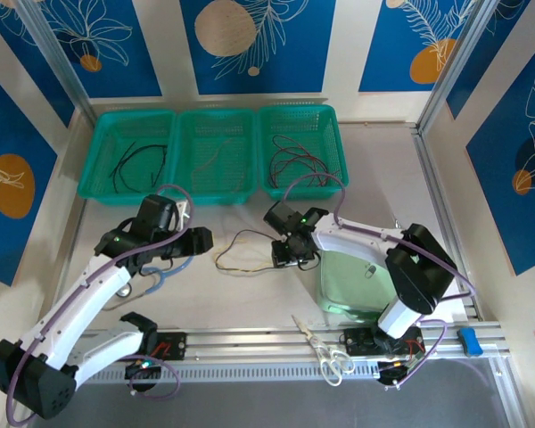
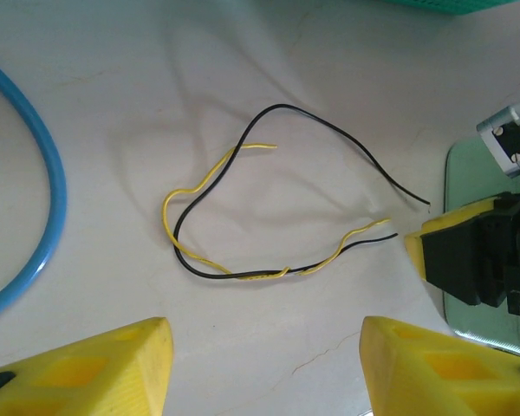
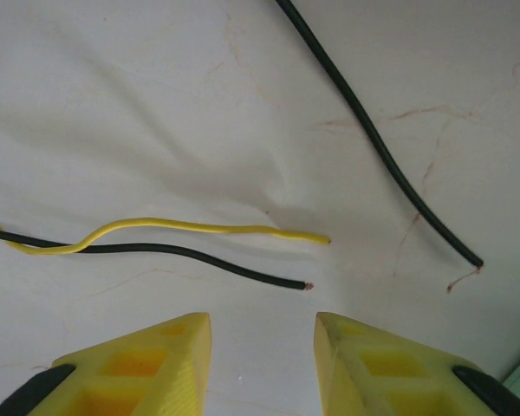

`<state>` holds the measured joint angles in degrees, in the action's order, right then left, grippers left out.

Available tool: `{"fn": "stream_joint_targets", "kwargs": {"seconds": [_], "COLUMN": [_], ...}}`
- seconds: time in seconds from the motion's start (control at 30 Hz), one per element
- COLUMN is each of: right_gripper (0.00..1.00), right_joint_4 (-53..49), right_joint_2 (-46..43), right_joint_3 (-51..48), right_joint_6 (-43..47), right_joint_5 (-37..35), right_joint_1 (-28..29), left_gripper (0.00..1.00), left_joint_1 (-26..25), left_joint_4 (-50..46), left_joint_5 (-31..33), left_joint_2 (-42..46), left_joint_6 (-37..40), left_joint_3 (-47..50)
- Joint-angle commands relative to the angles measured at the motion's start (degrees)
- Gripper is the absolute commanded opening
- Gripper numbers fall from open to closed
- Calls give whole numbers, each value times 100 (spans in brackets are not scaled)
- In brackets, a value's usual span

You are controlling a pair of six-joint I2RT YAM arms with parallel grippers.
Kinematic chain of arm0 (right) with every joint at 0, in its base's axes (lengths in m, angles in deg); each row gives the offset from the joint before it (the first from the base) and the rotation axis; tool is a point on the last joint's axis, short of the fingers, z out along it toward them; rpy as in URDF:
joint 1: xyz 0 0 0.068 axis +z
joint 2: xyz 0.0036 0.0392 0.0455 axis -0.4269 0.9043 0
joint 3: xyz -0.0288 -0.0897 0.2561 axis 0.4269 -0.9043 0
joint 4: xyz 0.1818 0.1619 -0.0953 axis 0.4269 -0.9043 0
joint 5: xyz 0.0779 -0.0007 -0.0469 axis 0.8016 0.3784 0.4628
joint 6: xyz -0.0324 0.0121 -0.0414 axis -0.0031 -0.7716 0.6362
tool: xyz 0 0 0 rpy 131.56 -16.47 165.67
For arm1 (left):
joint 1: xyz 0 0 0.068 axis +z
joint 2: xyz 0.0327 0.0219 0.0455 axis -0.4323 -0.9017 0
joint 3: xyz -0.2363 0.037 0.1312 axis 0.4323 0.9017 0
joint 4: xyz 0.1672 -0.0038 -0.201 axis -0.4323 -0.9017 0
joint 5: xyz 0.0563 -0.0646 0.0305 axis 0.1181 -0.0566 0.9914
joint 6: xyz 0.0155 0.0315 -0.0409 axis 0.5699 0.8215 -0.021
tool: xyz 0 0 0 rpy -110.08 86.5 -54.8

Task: Untangle the cables

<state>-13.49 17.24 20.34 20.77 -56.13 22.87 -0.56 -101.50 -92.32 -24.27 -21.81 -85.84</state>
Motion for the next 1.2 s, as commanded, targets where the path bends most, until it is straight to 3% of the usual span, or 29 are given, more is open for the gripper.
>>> {"fn": "stream_joint_targets", "kwargs": {"seconds": [0.0, 0.33, 0.77, 1.17], "right_gripper": [37, 40, 37, 39], "right_joint_4": [-124, -809, 927, 1131], "right_joint_2": [131, 367, -119, 542], "right_joint_3": [215, 630, -95, 78], "right_joint_6": [646, 1185, 4295, 4881], "right_joint_5": [-92, -813, 152, 750], "right_joint_1": [21, -151, 400, -7], "left_gripper": [59, 59, 58, 59], "left_joint_1": [-89, -180, -213, -191], "left_joint_4": [-67, -50, -211, -372], "left_joint_5": [43, 90, 43, 116], "left_joint_2": [-11, -47, -40, 507], "left_joint_6": [-42, -93, -349, -589], "left_joint_3": [61, 78, 130, 248]}}
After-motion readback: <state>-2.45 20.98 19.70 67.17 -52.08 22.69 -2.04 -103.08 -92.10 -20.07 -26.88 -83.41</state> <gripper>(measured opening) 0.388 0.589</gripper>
